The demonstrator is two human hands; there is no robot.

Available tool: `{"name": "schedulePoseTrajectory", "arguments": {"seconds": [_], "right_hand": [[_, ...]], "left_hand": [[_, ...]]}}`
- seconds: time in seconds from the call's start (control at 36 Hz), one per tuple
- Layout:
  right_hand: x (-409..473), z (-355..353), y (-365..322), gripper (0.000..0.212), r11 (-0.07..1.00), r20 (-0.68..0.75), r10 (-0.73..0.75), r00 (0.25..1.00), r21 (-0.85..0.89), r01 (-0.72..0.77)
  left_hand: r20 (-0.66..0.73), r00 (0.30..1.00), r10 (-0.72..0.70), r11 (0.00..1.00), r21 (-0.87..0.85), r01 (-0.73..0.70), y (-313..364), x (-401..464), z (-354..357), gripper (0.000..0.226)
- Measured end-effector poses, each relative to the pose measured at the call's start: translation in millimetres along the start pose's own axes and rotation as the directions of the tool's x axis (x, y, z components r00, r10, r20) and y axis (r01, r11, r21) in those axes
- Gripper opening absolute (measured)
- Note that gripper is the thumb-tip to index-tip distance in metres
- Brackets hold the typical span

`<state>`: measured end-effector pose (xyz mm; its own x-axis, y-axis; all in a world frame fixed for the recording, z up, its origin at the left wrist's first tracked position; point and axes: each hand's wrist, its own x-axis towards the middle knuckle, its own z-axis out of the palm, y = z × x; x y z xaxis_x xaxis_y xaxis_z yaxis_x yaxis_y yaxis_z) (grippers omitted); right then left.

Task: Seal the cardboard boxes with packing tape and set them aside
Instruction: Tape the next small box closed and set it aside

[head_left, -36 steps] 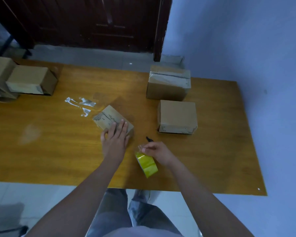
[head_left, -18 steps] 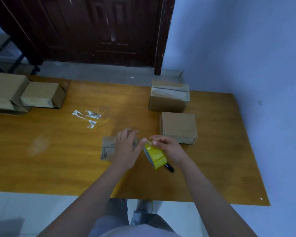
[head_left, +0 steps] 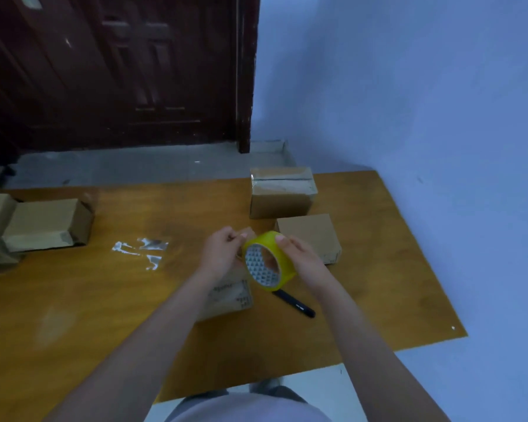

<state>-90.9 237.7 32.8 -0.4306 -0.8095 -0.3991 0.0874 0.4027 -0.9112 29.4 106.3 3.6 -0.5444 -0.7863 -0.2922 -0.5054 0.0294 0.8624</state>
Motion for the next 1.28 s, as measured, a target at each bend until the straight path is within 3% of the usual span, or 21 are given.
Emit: {"name": "schedulePoseTrajectory", "arguments": {"seconds": [0.14,0.28,0.33,0.44,0.47,0.56,0.58,0.69,0.81,1.03,1.28], "right_hand": [[-12,0,6,0.033,0.971,0.035,-0.024,0.999,0.24,0.015],[-24,9,15,0.027,0.953,-0.033,-0.024,0.999,0.302,0.033],[-32,11,17,0.023,0.976,-0.07,0.006,0.998,0.218,0.01],[-45,16,26,0.041,0.973,-0.208,0.084,0.975,-0.194,-0.125],[-46,19,28,0.042,0.925,-0.259,0.126,0.958,-0.319,-0.208],[-47,34,35,0.047,0.625,-0.425,0.228,0.876,-0.626,-0.467],[-50,39,38,0.046,0.616,-0.438,0.229,0.869,-0.626,-0.478],[-55,49,47,0.046,0.743,-0.411,0.197,0.89,-0.53,-0.409],[-54,57,52,0.046,0.729,-0.413,0.226,0.882,-0.529,-0.434],[-45,78,65,0.048,0.714,-0.442,0.272,0.855,-0.502,-0.487],[-36,80,68,0.046,0.685,-0.459,0.272,0.845,-0.525,-0.506]], "left_hand": [[0.185,0.974,-0.13,0.972,-0.17,0.162,7,17,-7,0.032],[0.213,0.976,-0.038,0.991,-0.115,0.063,9,36,-5,0.037],[0.21,0.978,-0.017,0.993,-0.11,0.041,7,41,-2,0.038],[0.232,0.972,0.018,0.997,-0.081,0.001,4,39,3,0.037],[0.247,0.969,0.021,0.998,-0.054,-0.007,1,36,5,0.036],[0.256,0.967,0.003,0.998,-0.059,0.012,-15,29,12,0.034],[0.247,0.969,0.011,0.997,-0.072,0.008,-20,28,13,0.034],[0.255,0.965,0.065,0.99,-0.135,-0.031,-33,29,8,0.032],[0.25,0.961,0.117,0.99,-0.105,-0.093,-49,29,6,0.033],[0.158,0.95,0.269,0.934,0.198,-0.297,-84,36,16,0.041],[0.112,0.953,0.28,0.949,0.117,-0.293,-88,36,16,0.042]]}}
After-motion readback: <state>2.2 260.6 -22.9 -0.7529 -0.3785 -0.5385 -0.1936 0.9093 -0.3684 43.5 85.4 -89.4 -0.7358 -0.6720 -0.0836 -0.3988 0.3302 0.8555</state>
